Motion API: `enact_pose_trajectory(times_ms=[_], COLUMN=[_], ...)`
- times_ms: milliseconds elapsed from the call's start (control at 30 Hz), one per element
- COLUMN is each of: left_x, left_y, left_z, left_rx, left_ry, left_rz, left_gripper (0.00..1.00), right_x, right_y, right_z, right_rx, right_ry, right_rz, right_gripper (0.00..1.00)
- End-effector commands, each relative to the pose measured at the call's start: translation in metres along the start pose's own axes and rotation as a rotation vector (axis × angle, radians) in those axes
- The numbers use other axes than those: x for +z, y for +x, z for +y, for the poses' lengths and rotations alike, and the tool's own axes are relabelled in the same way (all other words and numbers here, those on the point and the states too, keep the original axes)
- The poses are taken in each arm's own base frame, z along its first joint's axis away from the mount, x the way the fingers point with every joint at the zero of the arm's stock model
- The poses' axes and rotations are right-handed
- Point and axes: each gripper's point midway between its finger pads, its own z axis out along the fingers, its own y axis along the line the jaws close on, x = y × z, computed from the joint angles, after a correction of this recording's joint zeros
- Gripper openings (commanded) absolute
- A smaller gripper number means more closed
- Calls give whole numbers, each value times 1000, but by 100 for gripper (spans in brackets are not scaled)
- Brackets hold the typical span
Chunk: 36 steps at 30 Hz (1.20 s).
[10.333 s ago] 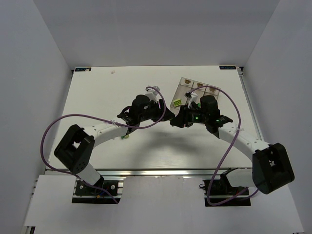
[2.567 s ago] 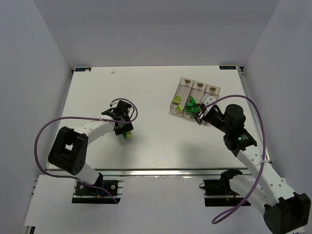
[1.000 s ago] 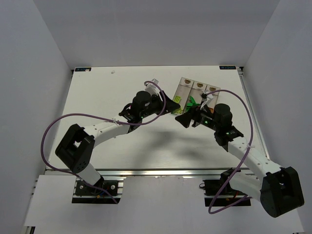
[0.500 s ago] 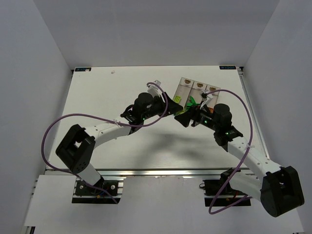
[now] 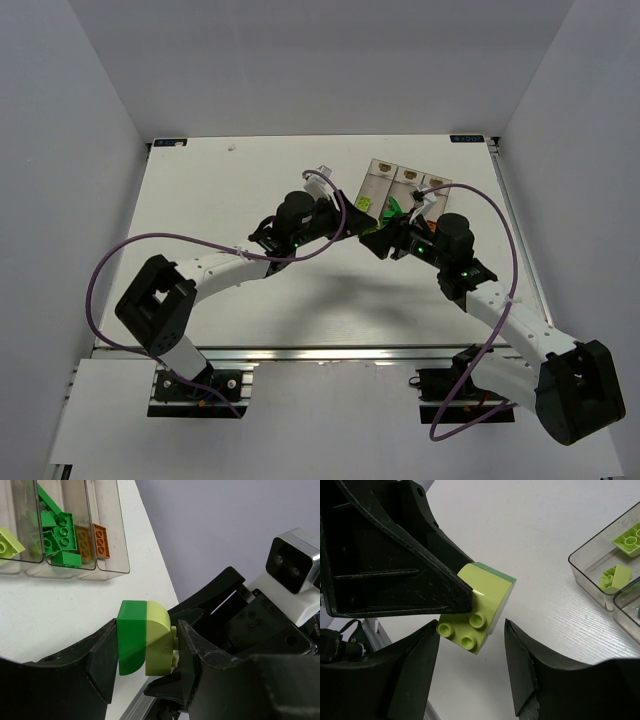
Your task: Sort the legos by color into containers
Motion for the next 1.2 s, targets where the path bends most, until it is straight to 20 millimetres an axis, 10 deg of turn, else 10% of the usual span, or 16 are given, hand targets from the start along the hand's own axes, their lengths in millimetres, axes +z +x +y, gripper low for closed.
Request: enact_pose_trajectory(times_ms=[0, 433, 833, 1167], left_x=[0, 3, 4, -10], left_y=[4, 7, 8, 1], left_z=[-4, 1, 1, -15], left_rx=[9, 38, 42, 78], left_ry=[14, -15, -11, 49], left_rz=[4, 8, 15, -20], left_gripper=[12, 13, 14, 46], right_x=[0, 0, 5, 7], right_y=[-31, -31, -24, -23], right_z=[12, 9, 4, -3], right_rx=[-64, -73, -79, -98], right_ry=[-24, -2, 8, 36], right_rz=[-96, -99, -69, -67], right_gripper=[59, 58, 34, 0])
